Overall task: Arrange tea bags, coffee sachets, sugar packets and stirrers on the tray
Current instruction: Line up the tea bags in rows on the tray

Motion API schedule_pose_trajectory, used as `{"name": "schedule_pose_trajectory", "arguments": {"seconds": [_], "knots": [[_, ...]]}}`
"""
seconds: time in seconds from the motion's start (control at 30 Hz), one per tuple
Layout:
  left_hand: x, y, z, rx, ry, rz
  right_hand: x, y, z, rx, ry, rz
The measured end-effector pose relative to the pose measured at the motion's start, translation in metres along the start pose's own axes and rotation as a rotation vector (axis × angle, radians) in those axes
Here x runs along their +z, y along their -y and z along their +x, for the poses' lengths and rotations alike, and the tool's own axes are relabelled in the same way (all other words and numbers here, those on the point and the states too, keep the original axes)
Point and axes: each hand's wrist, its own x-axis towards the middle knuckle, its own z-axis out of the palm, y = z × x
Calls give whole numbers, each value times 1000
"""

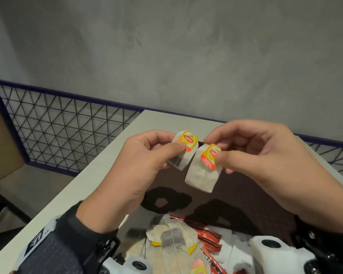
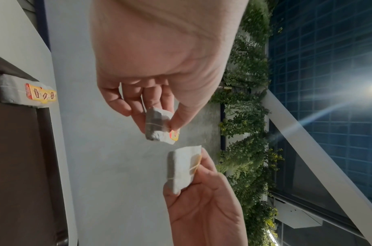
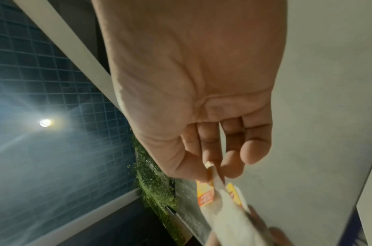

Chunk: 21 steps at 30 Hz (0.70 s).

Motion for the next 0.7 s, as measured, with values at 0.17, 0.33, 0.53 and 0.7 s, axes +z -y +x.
{"name": "schedule_pose_trajectory", "arguments": {"seconds": [0.17, 0.33, 0.53, 0.7], "knots": [[6, 2, -6, -49, 106, -55, 15, -10, 1, -78, 29, -165], [7, 3, -7, -66, 114, -55, 16, -16, 3, -109, -53, -314], [10, 0, -8, -92, 107, -107, 21, -17, 3, -129, -75, -315], [11, -1, -9, -64, 105, -95, 21, -20, 3, -114, -104, -294]]}}
